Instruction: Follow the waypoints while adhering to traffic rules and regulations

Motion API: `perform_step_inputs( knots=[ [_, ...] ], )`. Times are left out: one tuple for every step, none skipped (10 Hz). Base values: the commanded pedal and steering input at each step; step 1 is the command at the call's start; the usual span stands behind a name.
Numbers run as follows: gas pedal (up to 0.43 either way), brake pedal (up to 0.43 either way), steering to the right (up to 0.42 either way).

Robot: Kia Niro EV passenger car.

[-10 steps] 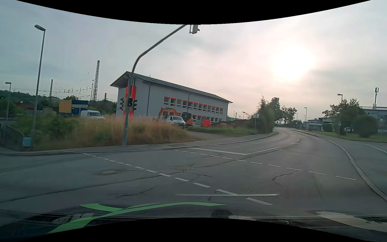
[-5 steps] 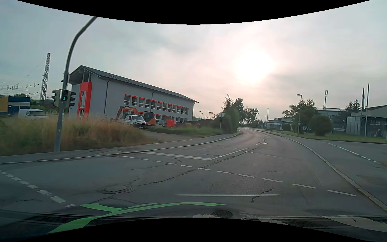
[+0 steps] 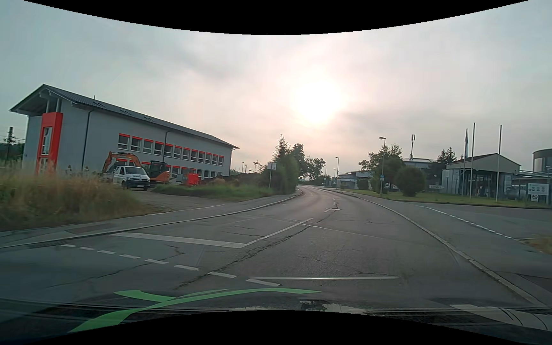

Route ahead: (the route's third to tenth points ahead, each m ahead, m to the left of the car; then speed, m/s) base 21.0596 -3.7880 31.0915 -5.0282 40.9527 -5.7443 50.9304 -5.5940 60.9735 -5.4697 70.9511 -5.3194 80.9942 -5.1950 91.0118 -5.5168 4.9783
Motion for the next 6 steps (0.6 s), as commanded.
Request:
perform_step_inputs(
  knots=[
    [0.169,0.000,0.219],
    [0.177,0.000,0.204],
    [0.177,0.000,0.185],
    [0.189,0.000,0.168],
    [0.189,0.000,0.146],
    [0.197,0.000,0.130]
  ],
)
